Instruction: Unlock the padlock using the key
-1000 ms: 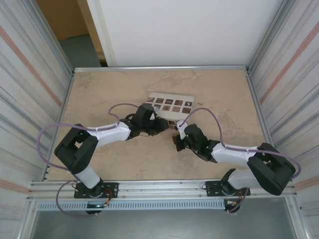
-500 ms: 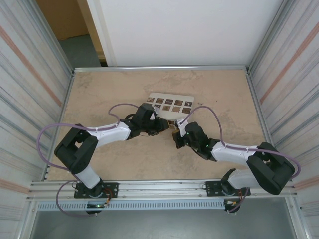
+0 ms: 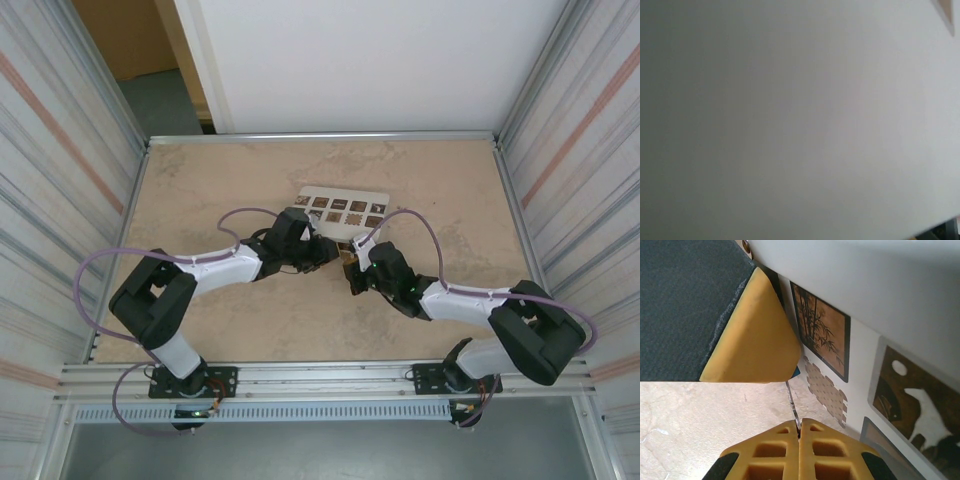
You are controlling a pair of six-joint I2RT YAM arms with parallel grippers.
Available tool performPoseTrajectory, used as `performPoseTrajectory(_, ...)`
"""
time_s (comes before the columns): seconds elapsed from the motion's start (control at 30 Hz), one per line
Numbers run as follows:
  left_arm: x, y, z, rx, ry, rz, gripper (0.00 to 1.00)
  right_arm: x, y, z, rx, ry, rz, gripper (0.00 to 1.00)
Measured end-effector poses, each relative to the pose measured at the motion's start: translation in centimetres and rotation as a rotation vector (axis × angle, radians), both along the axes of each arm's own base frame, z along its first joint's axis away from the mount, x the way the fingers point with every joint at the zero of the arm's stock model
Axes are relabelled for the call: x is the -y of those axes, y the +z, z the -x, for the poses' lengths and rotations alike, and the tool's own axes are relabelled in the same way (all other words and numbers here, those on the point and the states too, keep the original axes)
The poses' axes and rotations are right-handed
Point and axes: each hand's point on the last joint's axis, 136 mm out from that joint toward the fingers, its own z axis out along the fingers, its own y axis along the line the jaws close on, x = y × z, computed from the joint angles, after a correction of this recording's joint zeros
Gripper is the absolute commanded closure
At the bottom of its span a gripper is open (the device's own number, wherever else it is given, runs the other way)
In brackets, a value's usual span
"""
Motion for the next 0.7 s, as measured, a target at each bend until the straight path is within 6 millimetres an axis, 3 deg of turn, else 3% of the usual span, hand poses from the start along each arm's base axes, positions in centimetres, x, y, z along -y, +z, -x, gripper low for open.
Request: performPoseTrajectory(0.7,0.29,0.29,0.23,-0.021,-0.006,0.025,0.98,0.51,0.39,-0.04,0.063,-0.008,-0.071,1.00)
